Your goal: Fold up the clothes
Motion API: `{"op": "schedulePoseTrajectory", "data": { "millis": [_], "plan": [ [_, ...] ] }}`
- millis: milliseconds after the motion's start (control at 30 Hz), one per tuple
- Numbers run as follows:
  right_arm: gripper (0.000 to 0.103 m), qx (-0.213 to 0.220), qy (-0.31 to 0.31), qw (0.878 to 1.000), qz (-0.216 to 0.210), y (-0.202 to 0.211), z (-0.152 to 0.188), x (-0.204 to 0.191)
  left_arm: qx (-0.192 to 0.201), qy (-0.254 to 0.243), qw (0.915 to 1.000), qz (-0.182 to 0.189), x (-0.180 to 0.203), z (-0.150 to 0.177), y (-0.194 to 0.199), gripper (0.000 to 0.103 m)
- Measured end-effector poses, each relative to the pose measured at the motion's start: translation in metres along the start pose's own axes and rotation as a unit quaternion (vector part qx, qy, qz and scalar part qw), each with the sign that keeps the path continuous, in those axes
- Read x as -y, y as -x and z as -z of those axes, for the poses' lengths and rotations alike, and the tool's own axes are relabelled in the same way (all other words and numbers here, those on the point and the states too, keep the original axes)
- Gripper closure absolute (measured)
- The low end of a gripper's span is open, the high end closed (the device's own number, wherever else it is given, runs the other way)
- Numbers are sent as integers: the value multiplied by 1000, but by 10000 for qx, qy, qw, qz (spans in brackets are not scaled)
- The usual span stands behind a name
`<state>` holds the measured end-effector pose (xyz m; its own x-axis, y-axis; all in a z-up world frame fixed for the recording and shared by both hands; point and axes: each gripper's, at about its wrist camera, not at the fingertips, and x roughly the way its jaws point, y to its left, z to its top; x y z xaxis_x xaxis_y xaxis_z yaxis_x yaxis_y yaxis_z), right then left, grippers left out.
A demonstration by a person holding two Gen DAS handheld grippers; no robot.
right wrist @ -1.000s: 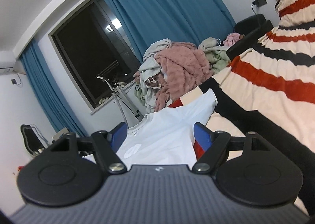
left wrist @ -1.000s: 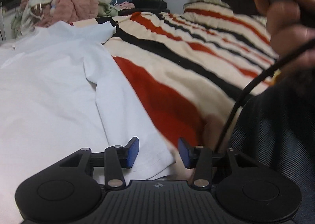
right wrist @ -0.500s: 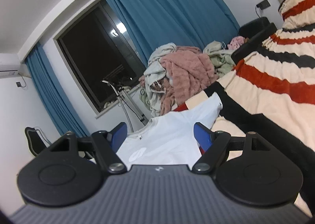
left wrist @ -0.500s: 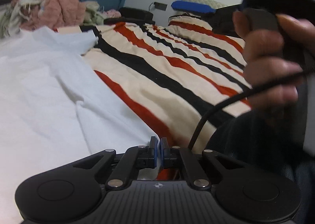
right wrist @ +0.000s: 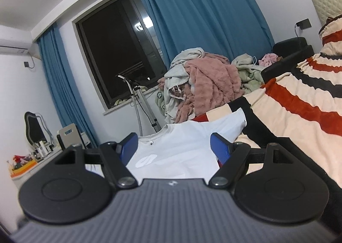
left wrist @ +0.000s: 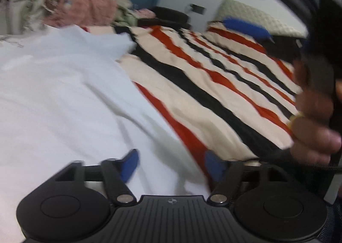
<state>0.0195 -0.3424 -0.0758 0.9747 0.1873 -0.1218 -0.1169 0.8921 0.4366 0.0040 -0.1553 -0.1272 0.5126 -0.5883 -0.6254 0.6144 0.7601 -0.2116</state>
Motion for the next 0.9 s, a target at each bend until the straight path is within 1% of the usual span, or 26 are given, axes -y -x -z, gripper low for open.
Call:
{"op": "schedulePoseTrajectory", "data": {
  "millis": [133,267,400,467,533,600,667,733,800,900],
  "plan": [
    [26,-23,60,9999,89,-2,1,-3,377,-94,9979,-520,-24,-12,31,21],
    [26,-67,286,9994,184,-6,4,-10,748,-37,9924,-977,-46,-20,65,18],
    [26,-135,523,9982,271,-11,9,-19,1240,144,9816,-1443,-61,-23,99,4],
    [26,-173,616,9974,317,-13,11,-23,1465,251,9748,-1664,-69,-23,114,2],
    [26,-207,695,9967,360,-15,13,-26,1652,399,9689,-1797,-78,-21,129,0],
    [26,-243,762,9960,399,-18,15,-30,1756,600,9646,-1875,-88,-17,141,0],
    [26,-278,801,9955,423,-21,16,-33,1757,827,9621,-1914,-97,-13,145,0],
    [26,-310,830,9951,437,-23,17,-34,1742,959,9584,-2047,-104,-10,147,0],
    [26,-346,883,9944,463,-25,19,-37,1754,985,9548,-2187,-107,-9,150,0],
    [26,-402,975,9931,509,-28,21,-39,1793,965,9537,-2215,-106,-8,153,0]
  ]
}}
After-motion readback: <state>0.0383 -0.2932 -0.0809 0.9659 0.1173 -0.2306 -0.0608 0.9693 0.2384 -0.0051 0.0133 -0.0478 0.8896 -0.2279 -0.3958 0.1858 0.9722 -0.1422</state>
